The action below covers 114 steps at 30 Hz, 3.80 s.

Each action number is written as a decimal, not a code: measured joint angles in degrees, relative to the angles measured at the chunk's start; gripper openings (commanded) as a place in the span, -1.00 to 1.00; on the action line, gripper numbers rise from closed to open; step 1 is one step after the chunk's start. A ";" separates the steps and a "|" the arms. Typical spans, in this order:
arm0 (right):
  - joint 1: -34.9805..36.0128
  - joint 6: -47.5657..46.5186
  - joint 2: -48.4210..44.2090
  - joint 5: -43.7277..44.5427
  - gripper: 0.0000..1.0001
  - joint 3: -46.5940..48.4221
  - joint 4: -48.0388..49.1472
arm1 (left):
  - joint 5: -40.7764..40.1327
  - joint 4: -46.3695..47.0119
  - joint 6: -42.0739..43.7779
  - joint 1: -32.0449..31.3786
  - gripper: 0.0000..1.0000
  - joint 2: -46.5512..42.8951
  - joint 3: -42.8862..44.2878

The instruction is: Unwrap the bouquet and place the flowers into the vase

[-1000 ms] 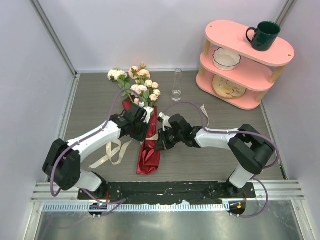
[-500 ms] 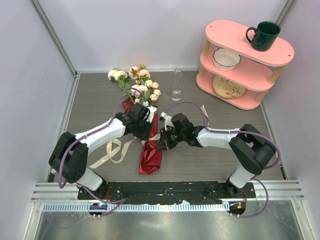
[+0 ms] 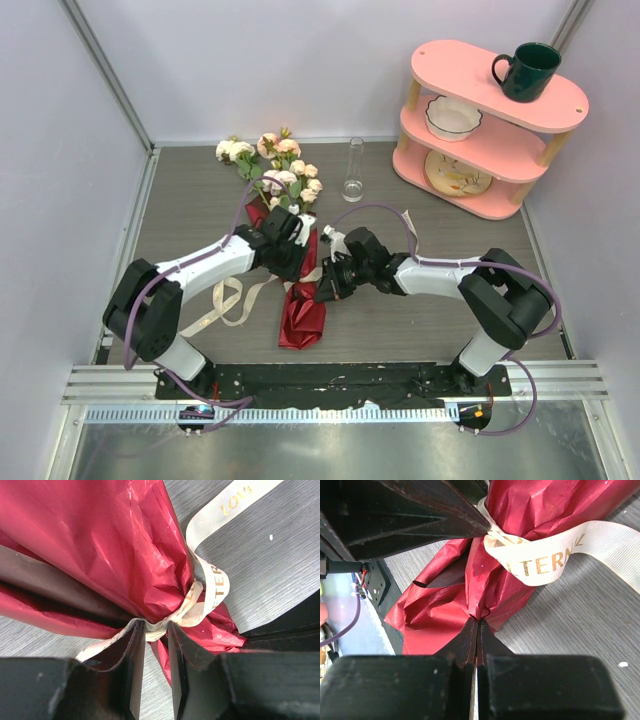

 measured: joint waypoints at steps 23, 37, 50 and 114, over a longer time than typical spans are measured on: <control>-0.02 8.46 -2.25 4.09 -0.98 -7.91 9.46 | -22.18 7.48 -16.26 -2.05 -0.85 -20.20 -14.21; -0.02 8.70 -2.25 3.98 -0.98 -7.89 9.55 | -4.72 6.64 -11.08 -2.05 -0.14 -10.19 -8.24; -0.02 8.39 -2.25 3.76 -0.98 -7.54 9.44 | -7.26 3.91 -4.68 -3.63 -0.65 -2.25 -2.99; 2.80 1.16 -0.04 10.60 -0.13 16.57 -7.17 | -13.03 9.81 -42.14 -0.39 -1.00 -35.58 -24.41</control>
